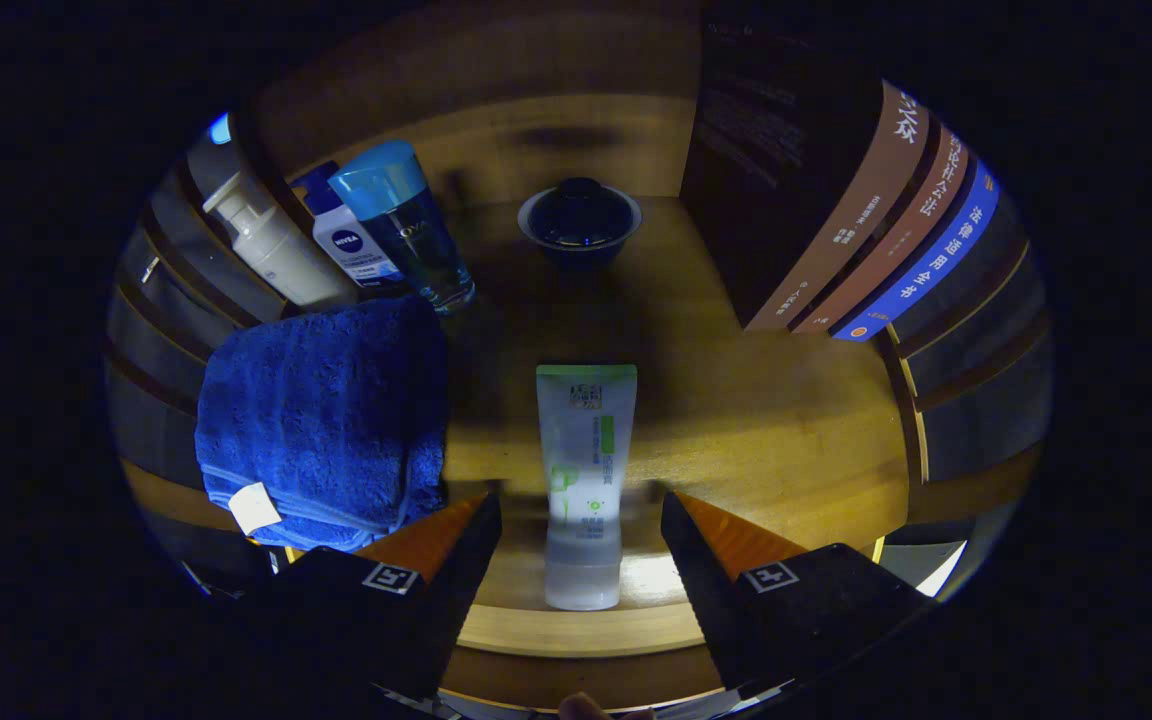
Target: Pull open the drawer, take out the items inside it, and place them on the countertop above the cabinet.
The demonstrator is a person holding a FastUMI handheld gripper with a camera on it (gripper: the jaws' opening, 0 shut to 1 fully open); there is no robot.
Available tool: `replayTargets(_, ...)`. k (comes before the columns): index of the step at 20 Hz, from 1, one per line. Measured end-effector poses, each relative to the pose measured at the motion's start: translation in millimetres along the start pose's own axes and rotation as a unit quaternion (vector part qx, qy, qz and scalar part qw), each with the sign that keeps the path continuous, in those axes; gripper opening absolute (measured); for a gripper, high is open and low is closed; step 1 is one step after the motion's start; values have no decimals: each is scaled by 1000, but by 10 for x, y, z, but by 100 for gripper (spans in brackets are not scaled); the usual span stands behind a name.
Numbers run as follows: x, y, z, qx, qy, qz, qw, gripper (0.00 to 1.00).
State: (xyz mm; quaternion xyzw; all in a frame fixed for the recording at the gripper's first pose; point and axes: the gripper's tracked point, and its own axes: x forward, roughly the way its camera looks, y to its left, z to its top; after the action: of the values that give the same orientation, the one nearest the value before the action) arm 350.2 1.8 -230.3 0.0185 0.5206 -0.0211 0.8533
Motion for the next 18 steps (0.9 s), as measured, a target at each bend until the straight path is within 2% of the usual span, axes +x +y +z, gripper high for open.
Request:
replayTargets(2,-102,40,-21,1,-16,13,1000,100)
replayTargets(7,-446,111,-206,-10,-67,48,997,100)
replayTargets(11,-831,161,-404,-20,-127,84,988,100)
replayTargets(15,-1241,207,-759,-21,-197,117,973,100)
replayTargets(18,-1511,107,-1052,-41,-277,100,955,100)
